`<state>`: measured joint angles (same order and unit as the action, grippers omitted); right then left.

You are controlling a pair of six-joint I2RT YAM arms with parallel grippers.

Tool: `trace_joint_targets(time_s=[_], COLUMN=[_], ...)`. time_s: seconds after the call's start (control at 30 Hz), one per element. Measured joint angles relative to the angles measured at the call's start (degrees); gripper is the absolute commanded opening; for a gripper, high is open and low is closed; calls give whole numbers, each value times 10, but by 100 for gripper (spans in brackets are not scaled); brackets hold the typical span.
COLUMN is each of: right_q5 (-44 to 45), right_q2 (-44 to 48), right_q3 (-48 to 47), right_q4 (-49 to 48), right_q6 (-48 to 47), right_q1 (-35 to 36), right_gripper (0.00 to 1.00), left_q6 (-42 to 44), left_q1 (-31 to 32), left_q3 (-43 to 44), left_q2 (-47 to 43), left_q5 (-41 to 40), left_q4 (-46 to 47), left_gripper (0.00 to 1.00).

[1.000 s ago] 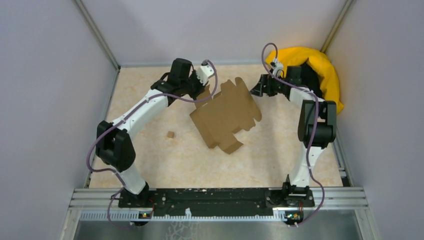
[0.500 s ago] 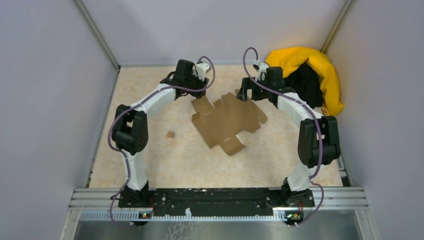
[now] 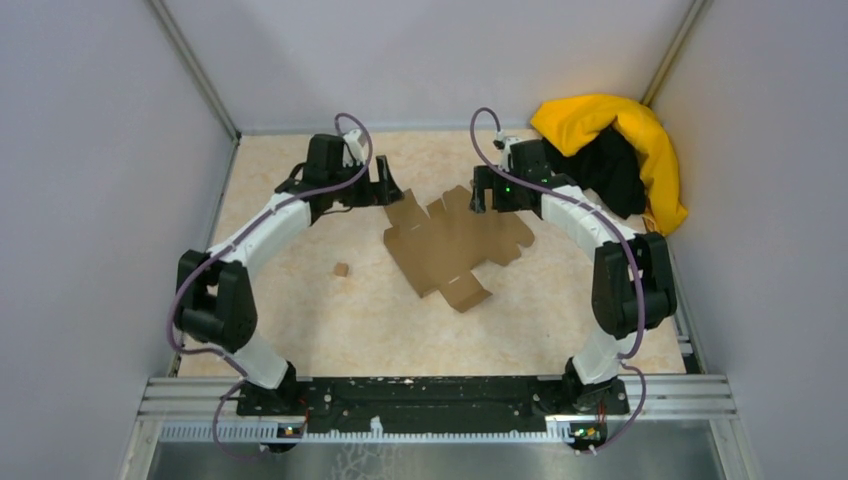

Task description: Fold the paper box

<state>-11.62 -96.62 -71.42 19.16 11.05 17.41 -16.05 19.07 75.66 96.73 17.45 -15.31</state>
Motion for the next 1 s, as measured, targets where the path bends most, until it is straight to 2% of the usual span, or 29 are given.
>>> trace_joint_targets(time_s=[0.1,0.17,0.23,0.27,0.43,0.63,1.0], right_q5=[10,15,16,17,17,15,10], right_q2=[0,0,0,0,0,0,0], right_q3=[0,0,0,0,0,1,2], right_q4=[13,18,20,20,20,26,32], right_q6=[5,8,11,13,22,26,27], right_q1=[2,3,4,4,5,9,18], right_gripper=[88,88,88,88,88,88,88], left_q6=[-66,-103,-139,-158,-238,-305,-360], left_q1=[27,49,73,84,110,111,111], left_q3=[-77,-119,-153,-169,-245,-320,-333], left_q2=[-67,-105,-130,-139,-143,-143,-114], left_q5=[-1,-9,-23,-29,-43,-58,-61], left_q4=[14,20,28,35,75,113,180], left_gripper=[73,65,41,38,34,41,56])
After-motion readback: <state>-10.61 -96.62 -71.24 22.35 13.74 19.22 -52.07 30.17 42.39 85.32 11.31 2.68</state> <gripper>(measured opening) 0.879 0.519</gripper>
